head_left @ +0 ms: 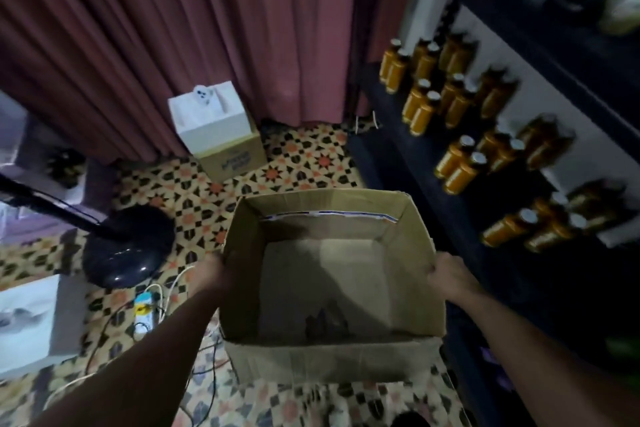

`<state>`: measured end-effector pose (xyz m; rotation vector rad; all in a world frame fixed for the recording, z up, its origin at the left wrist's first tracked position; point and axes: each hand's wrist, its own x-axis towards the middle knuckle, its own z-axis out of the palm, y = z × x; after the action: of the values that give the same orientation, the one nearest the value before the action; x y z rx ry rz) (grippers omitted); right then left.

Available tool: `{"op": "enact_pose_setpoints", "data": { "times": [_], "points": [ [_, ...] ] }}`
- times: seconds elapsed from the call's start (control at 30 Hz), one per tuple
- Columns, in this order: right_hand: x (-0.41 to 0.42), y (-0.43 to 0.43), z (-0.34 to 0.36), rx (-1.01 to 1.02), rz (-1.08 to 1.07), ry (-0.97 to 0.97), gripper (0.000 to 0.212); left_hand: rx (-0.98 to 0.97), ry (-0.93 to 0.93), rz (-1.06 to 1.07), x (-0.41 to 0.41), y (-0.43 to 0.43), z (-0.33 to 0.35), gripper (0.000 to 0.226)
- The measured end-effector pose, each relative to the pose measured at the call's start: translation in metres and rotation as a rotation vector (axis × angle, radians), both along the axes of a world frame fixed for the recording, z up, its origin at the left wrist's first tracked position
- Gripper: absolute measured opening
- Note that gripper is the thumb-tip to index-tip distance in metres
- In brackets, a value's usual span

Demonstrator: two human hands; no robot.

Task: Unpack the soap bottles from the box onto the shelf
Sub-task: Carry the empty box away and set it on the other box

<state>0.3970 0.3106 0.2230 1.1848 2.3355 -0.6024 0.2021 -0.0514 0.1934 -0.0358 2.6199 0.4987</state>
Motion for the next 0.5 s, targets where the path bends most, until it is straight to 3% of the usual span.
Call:
{"op": "enact_pose_setpoints", "data": {
  "times": [0.27, 0.5],
  "points": [
    [-0.161, 0.028, -0.010, -0.036, 0.108, 0.039, 0.029, 0.059, -0.038, 0.114, -0.109, 0.002, 0.002, 0.045],
    [-0.313, 0.065, -0.038, -0.098, 0.177, 0.053, 0.027, 0.047, -0.105, 0.199, -0.225, 0.037, -0.020, 0.022]
  ]
}}
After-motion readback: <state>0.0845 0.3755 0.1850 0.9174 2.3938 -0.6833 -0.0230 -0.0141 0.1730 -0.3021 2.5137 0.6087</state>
